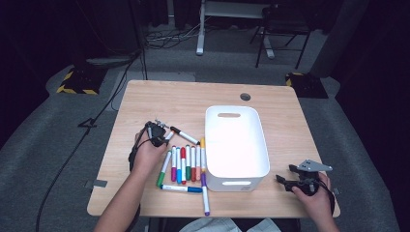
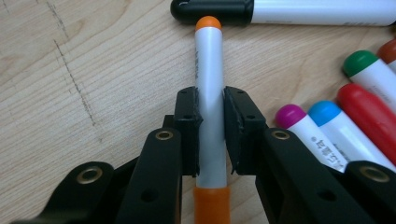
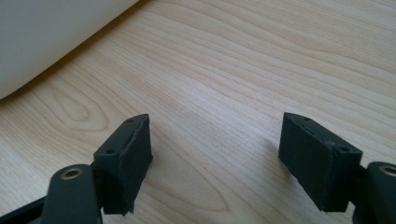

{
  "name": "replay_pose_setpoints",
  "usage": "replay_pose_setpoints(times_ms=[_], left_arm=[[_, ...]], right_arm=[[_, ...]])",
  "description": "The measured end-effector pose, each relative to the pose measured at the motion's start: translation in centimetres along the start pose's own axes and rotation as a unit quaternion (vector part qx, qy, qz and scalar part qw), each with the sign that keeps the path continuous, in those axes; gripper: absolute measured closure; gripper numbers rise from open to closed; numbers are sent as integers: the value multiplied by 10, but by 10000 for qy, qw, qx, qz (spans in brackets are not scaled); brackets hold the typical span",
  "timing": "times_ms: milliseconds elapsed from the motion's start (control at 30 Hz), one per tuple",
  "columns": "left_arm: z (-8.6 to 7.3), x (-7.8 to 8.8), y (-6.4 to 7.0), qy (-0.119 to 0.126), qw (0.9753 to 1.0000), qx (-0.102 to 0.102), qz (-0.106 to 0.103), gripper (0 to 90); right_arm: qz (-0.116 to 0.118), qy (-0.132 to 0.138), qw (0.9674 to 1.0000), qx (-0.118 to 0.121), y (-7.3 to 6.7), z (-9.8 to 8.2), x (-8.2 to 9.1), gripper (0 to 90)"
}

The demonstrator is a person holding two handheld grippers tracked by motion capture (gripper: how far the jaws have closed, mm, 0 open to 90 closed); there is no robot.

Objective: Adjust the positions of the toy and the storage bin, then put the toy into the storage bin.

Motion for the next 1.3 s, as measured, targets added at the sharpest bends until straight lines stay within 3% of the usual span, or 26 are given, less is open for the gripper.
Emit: replay_pose_setpoints(times_ms=[67, 333, 433, 633, 767, 833, 1000, 1300], left_arm=[[3, 5, 2, 67, 10000, 20, -1, 761], [17, 38, 8, 285, 9993, -250, 25, 761], [21, 51, 11, 383, 9984, -410, -38, 761], [27, 68, 15, 624, 9969, -386, -293, 762], [35, 85, 17, 906, 9942, -383, -430, 762], [37, 93, 18, 925, 9934, -501, -465, 762], [45, 106, 22, 1056, 9916, -521, -534, 762], [68, 138, 32, 1457, 9837, -769, -717, 762]], right_arm=[[-4, -3, 10000, 16, 0, 0, 0, 258], [-1, 0, 10000, 4, 0, 0, 0, 258], [2, 1, 10000, -2, 0, 0, 0, 258], [2, 1, 10000, -2, 0, 0, 0, 258], [1, 2, 10000, -2, 0, 0, 0, 258], [-1, -1, 10000, 4, 0, 0, 0, 257], [-3, -3, 10000, 15, 0, 0, 0, 257], [2, 0, 10000, 8, 0, 0, 0, 258]])
Point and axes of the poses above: each handheld gripper's, and its own axes: x roughly backward along the jaws, z roughly out of its top, y roughly to its right, the point moved 6 cm from there along -x, roughly forward along the jaws, and after that the axes turned 13 degrees about -x, right-handed, at the moved point
